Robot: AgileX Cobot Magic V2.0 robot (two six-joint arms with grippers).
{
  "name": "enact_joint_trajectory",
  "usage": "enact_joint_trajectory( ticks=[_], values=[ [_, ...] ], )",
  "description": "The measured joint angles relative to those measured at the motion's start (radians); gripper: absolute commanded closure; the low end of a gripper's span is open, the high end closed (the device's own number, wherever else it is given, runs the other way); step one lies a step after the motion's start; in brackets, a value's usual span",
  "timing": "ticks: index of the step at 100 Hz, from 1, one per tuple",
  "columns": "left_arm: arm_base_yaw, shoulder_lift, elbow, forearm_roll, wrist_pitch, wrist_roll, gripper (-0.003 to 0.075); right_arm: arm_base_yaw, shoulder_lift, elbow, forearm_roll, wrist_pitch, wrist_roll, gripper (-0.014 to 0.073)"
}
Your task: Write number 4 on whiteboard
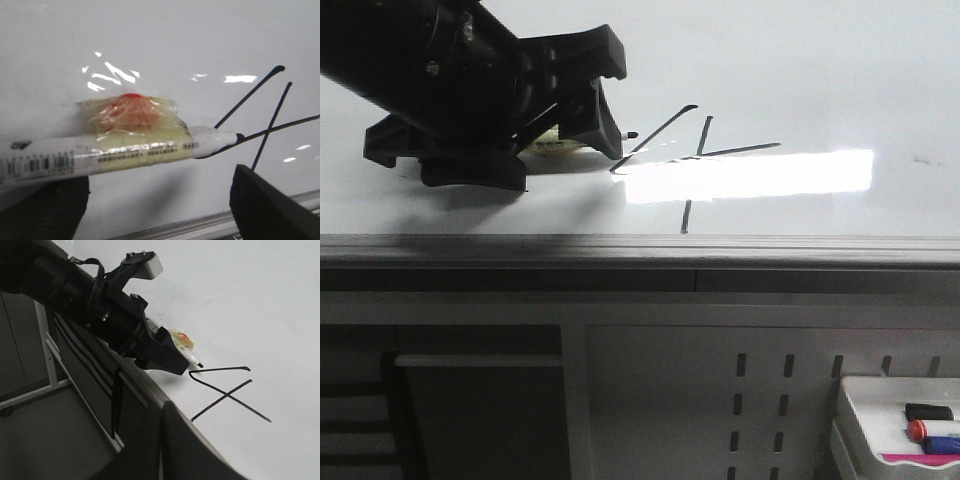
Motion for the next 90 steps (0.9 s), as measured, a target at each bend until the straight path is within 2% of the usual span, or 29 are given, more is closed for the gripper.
enact_joint_trajectory(
  ticks=[29, 90],
  values=[
    [0.006, -0.023, 0.008, -0.005, -0.037, 0.0, 0.0147, 0.0, 0.0, 0.0, 0.0, 0.0, 0.0, 0.0659],
    [0.01, -0.036, 0.01, -0.005, -0.024, 0.0, 0.0147, 0.0, 0.0, 0.0, 0.0, 0.0, 0.0, 0.0659]
  ],
)
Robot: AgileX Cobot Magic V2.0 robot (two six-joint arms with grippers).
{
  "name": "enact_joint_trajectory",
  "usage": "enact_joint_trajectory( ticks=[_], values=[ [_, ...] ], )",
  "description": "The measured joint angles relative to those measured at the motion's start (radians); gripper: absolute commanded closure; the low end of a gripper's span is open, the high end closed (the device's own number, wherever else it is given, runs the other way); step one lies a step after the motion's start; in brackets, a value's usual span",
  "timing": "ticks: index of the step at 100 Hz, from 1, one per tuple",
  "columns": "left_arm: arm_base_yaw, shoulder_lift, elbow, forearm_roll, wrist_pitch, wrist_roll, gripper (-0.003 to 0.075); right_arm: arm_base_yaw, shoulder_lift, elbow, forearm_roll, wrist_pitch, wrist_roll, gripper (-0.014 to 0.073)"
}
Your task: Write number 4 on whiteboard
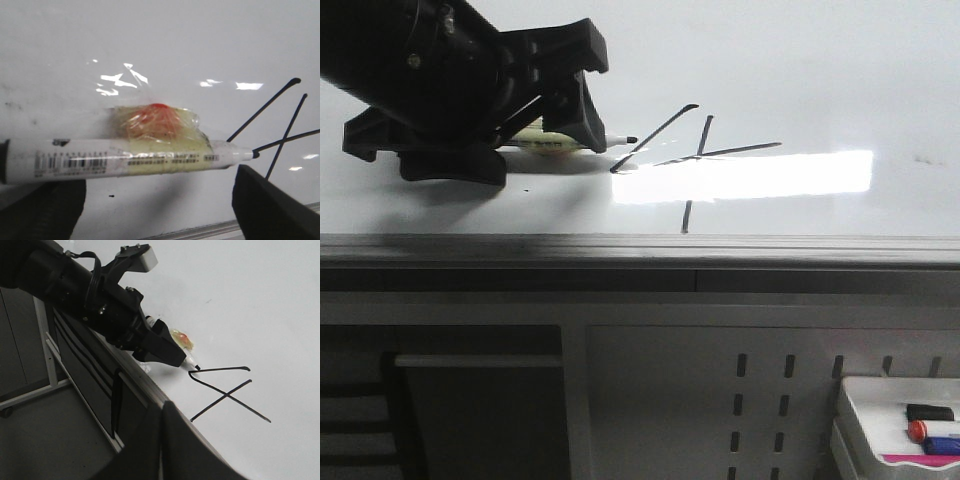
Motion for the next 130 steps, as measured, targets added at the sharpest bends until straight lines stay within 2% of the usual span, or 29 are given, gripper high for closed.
enact_joint_trajectory(
  ticks=[130],
  values=[
    [0.014, -0.064, 0.012, 0.002, -0.02, 0.006, 0.0147, 0.0, 0.0, 0.0, 0.0, -0.011, 0.0, 0.0659]
  ],
)
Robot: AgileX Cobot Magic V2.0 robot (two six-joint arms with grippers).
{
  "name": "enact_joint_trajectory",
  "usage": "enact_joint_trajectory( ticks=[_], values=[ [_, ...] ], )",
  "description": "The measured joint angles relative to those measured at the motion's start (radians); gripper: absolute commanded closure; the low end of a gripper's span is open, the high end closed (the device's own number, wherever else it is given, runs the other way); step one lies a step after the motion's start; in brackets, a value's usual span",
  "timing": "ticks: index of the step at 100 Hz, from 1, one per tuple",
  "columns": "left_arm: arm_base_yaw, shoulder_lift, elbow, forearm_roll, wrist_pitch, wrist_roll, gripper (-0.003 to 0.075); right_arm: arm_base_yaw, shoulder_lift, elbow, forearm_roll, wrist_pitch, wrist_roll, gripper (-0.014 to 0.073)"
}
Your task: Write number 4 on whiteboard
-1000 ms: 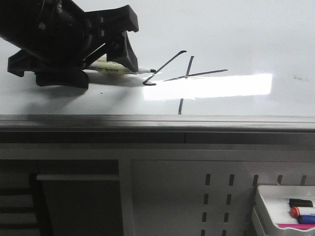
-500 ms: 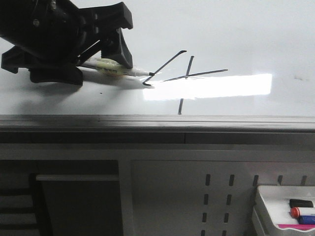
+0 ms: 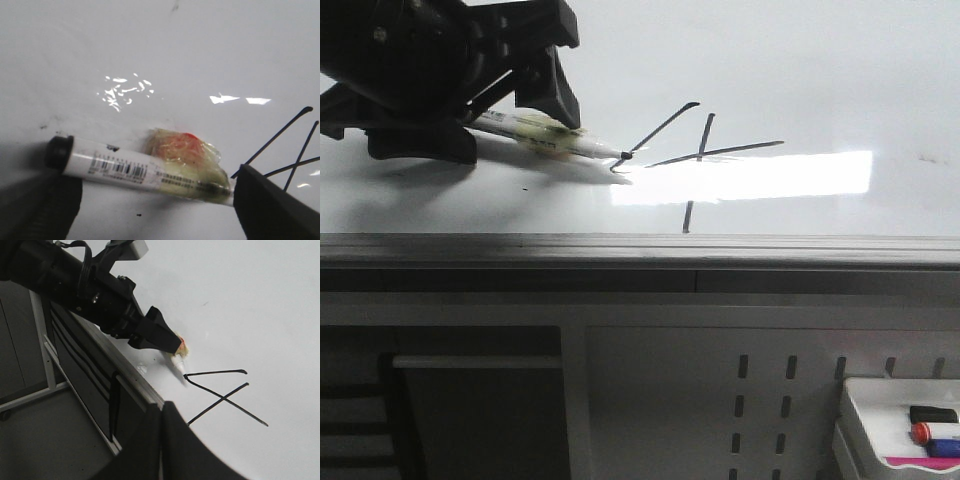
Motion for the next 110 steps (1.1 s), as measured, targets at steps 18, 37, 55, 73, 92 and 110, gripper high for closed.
enact_joint_trajectory(
  ticks=[18, 37, 55, 73, 92, 110],
  values=[
    [-0.024, -0.013, 0.0, 0.0, -0.005, 0.0, 0.0146, 0.0, 0.0, 0.0, 0.0, -0.007, 0.0, 0.0659],
    [-0.051, -0.015, 0.0, 0.0, -0.005, 0.0, 0.0139, 0.0, 0.0, 0.0, 0.0, -0.007, 0.0, 0.0659],
    [-0.056, -0.02, 0.0, 0.0, -0.005, 0.0, 0.0111, 0.0, 0.0, 0.0, 0.0, -0.007, 0.0, 0.0659],
    [-0.056, -0.064, 0.002, 0.0, -0.007, 0.0, 0.0111, 0.0, 0.0, 0.0, 0.002, -0.007, 0.0, 0.0659],
    [-0.056, -0.118, 0.004, 0.0, -0.007, 0.0, 0.0111, 0.0, 0.0, 0.0, 0.002, -0.007, 0.0, 0.0659],
    [-0.056, -0.169, 0.006, 0.0, -0.008, 0.0, 0.0113, 0.0, 0.0, 0.0, 0.002, -0.007, 0.0, 0.0659]
  ],
)
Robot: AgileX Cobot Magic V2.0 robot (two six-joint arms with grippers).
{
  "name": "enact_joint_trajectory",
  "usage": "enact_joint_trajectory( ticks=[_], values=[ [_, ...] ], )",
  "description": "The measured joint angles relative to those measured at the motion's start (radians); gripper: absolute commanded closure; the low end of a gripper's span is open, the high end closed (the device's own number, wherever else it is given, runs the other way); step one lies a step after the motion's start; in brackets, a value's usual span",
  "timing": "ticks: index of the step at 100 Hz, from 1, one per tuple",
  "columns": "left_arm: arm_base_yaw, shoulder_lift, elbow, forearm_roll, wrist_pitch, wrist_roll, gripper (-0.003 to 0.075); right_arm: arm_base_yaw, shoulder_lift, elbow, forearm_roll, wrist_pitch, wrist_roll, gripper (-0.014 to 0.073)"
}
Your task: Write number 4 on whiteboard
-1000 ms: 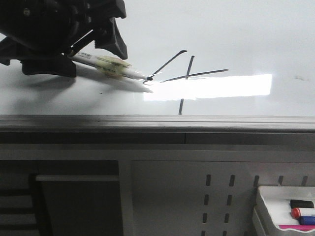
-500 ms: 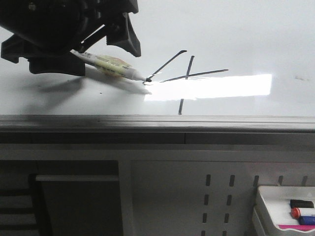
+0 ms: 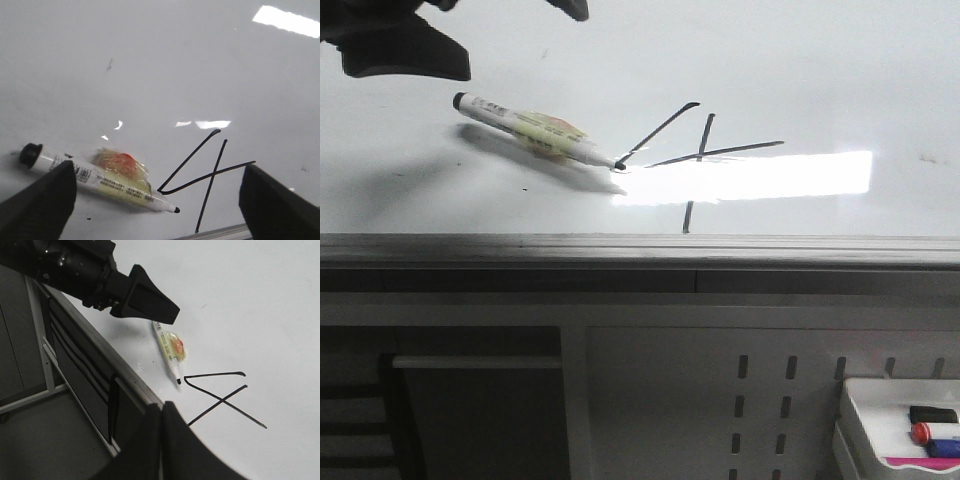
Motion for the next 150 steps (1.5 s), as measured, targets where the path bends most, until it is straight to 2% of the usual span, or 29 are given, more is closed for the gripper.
enact_joint_trajectory(
  ticks=[19, 30, 55, 76, 91, 109, 150],
  values=[
    [0.0, -0.102, 0.014, 0.011, -0.002, 0.0, 0.0125, 0.0, 0.0, 0.0, 0.0, 0.0, 0.0, 0.0659],
    [0.0, -0.199, 0.054, 0.034, -0.002, 0.0, 0.0189, 0.0, -0.016, 0.0, 0.0, 0.011, 0.0, 0.0658],
    [0.0, -0.451, 0.198, 0.102, -0.002, 0.0, 0.047, 0.0, -0.126, 0.012, 0.0, 0.028, 0.0, 0.0658],
    [0.0, -0.683, 0.345, 0.133, 0.015, 0.0, 0.074, 0.0, -0.299, 0.12, -0.013, 0.071, 0.0, 0.0658],
    [0.0, -0.816, 0.428, 0.152, 0.067, 0.002, 0.0741, 0.0, -0.457, 0.197, -0.017, 0.081, 0.0, 0.0658],
    [0.0, -0.893, 0.474, 0.157, 0.119, 0.002, 0.0741, 0.0, -0.591, 0.212, -0.017, 0.084, 0.0, 0.0658],
    [0.0, -0.902, 0.48, 0.157, 0.152, 0.002, 0.0741, 0.0, -0.618, 0.212, -0.017, 0.084, 0.0, 0.0658]
  ],
)
